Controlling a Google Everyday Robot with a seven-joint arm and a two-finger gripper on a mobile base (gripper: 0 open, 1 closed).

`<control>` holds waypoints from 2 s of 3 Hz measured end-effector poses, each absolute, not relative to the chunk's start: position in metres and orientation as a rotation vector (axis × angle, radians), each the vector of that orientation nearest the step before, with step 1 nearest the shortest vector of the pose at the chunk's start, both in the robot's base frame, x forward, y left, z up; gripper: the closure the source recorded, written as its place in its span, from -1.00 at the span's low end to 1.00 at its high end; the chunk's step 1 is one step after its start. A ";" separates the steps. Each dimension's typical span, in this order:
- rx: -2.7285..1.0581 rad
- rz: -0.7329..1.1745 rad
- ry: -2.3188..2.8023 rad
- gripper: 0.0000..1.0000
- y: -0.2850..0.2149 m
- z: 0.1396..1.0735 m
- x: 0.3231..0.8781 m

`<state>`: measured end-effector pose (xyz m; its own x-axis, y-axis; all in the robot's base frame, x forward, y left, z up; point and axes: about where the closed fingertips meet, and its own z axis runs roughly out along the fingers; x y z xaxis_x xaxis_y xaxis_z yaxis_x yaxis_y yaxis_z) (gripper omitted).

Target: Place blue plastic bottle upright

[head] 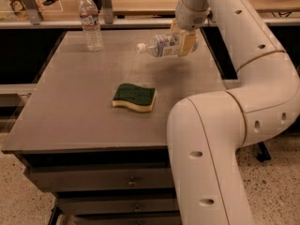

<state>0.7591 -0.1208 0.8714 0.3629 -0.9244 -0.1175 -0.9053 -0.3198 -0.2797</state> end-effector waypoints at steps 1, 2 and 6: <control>-2.257 0.001 1.611 1.00 -0.118 0.884 0.746; -2.128 0.145 1.586 1.00 -0.105 0.908 0.728; -1.546 0.684 1.499 1.00 -0.067 0.918 0.697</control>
Offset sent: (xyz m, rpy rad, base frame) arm -0.0856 0.0258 0.0867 0.4689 0.2000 -0.0294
